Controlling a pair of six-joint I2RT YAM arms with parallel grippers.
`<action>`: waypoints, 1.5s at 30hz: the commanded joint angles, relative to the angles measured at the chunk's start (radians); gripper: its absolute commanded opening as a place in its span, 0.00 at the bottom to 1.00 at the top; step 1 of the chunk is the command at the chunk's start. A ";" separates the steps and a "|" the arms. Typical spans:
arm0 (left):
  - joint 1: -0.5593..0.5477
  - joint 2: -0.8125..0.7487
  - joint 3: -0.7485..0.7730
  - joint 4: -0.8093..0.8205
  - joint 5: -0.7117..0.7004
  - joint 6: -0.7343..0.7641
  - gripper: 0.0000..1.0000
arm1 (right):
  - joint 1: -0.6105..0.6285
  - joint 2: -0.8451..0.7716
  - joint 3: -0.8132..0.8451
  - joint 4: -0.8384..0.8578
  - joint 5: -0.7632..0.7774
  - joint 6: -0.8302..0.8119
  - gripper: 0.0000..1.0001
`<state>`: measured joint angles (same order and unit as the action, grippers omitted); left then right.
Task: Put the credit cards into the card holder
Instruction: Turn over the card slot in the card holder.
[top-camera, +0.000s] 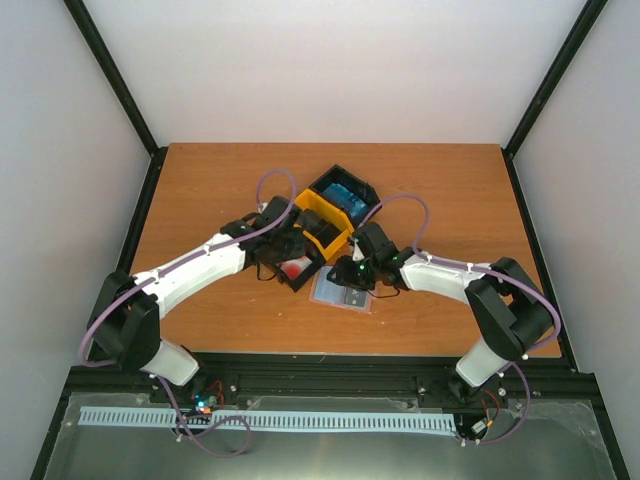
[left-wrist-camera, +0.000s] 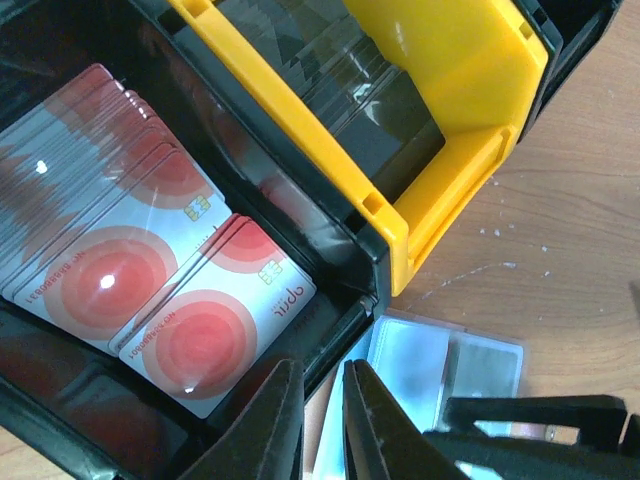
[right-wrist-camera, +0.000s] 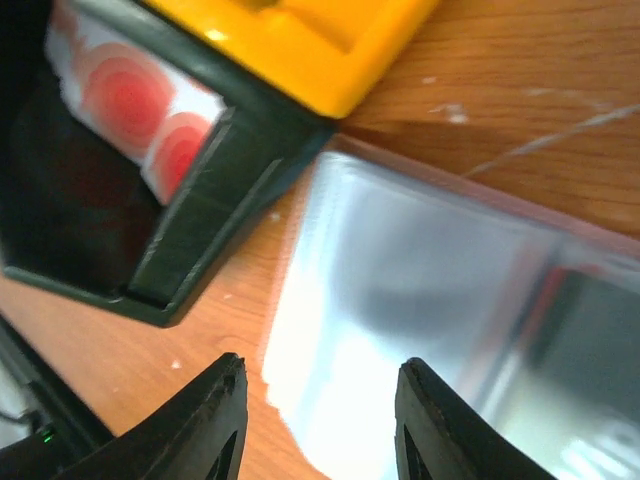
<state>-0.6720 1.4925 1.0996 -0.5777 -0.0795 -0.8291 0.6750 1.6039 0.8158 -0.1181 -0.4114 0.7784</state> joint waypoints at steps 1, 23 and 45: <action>0.000 -0.033 -0.014 0.019 0.014 0.007 0.13 | 0.006 -0.033 0.057 -0.245 0.222 -0.003 0.42; 0.024 -0.074 -0.096 0.131 0.182 0.059 0.32 | 0.056 0.043 0.138 -0.240 0.178 -0.056 0.41; 0.172 0.047 0.128 0.143 0.344 0.323 0.71 | -0.109 -0.101 0.165 -0.268 0.284 -0.068 0.39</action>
<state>-0.5049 1.4540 1.1179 -0.4339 0.2176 -0.6056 0.6540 1.5566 0.9634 -0.3626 -0.1898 0.7509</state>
